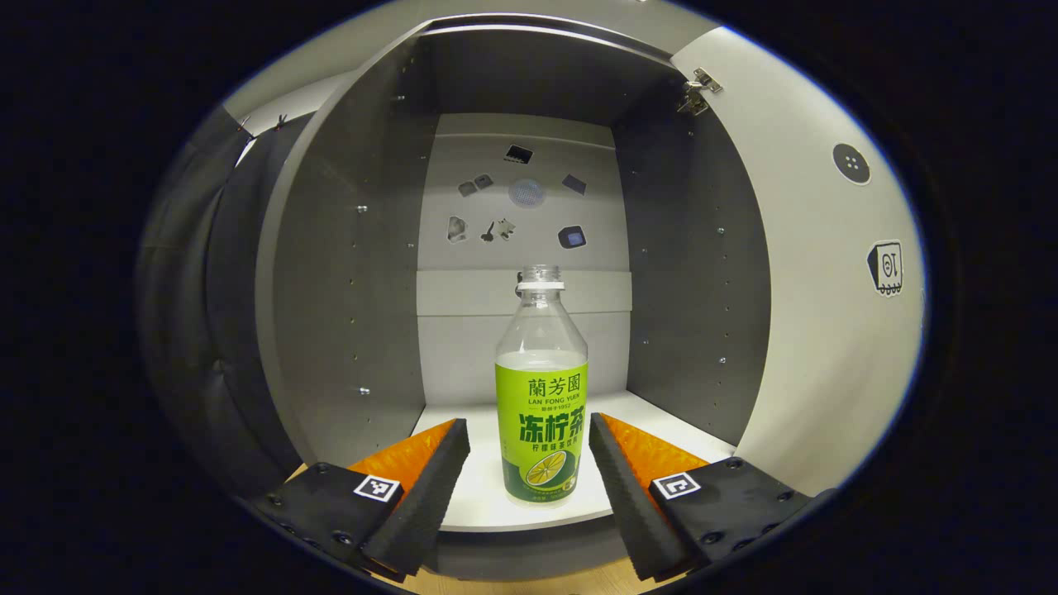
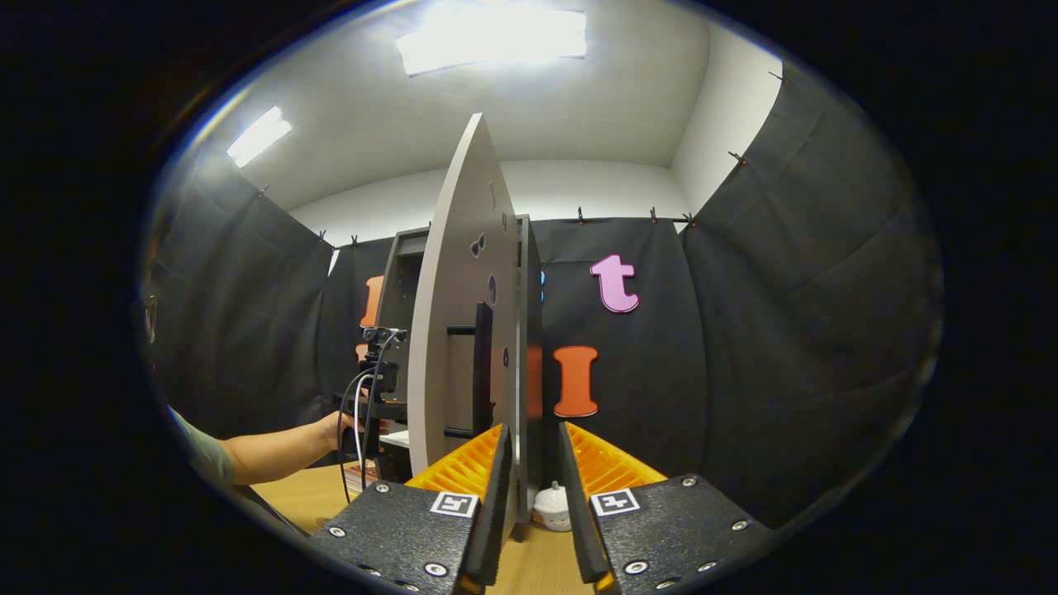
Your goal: Open the cabinet door with the right hand, grasp the bottle in the cabinet with the left hand and place it on the coaster, then close the cabinet door with the right hand.
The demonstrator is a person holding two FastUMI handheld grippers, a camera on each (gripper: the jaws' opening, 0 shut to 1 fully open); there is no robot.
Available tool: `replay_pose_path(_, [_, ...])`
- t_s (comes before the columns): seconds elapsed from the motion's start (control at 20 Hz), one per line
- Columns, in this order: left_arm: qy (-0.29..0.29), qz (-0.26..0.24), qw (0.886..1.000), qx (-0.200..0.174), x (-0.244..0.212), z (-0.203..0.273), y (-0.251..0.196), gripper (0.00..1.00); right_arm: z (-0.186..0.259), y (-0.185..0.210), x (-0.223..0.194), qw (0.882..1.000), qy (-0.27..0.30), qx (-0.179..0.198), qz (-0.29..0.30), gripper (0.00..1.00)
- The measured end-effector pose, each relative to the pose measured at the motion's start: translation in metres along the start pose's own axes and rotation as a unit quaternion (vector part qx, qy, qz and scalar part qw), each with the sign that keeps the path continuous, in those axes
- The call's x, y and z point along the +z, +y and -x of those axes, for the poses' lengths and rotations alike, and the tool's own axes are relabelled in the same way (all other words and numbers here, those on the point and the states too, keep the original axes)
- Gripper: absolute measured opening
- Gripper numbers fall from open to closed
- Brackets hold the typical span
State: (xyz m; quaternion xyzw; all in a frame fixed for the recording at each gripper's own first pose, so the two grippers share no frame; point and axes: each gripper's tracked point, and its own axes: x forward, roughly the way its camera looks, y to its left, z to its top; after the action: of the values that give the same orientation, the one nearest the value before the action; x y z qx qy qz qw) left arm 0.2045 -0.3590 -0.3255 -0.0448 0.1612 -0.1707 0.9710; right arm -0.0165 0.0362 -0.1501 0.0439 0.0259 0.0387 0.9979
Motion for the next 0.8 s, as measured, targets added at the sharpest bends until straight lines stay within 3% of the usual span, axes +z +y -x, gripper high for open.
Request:
replay_pose_path(0.2, [-0.003,-0.005,1.000,-0.001,-0.002,-0.023,-0.009,0.96,0.002,-0.003,-0.004,1.000,0.008,-0.003,0.000,0.52])
replay_pose_path(0.4, [0.000,-0.010,1.000,-0.003,-0.010,-0.044,-0.011,0.95,0.005,-0.008,-0.010,1.000,0.023,-0.005,0.009,0.61])
replay_pose_path(0.55, [0.005,-0.009,1.000,-0.001,-0.015,-0.058,-0.011,0.95,0.004,-0.012,-0.007,1.000,0.016,-0.013,0.010,0.62])
replay_pose_path(0.6, [0.000,-0.009,1.000,0.004,-0.013,-0.061,-0.009,0.93,0.003,-0.012,-0.007,1.000,0.016,-0.015,0.008,0.57])
replay_pose_path(0.65, [-0.003,-0.010,1.000,0.007,-0.012,-0.066,-0.007,0.95,0.003,-0.012,-0.007,1.000,0.016,-0.016,0.007,0.61])
replay_pose_path(0.8, [0.001,0.004,1.000,0.010,-0.013,-0.069,-0.005,0.92,0.003,-0.011,-0.009,1.000,0.020,-0.019,0.005,0.63])
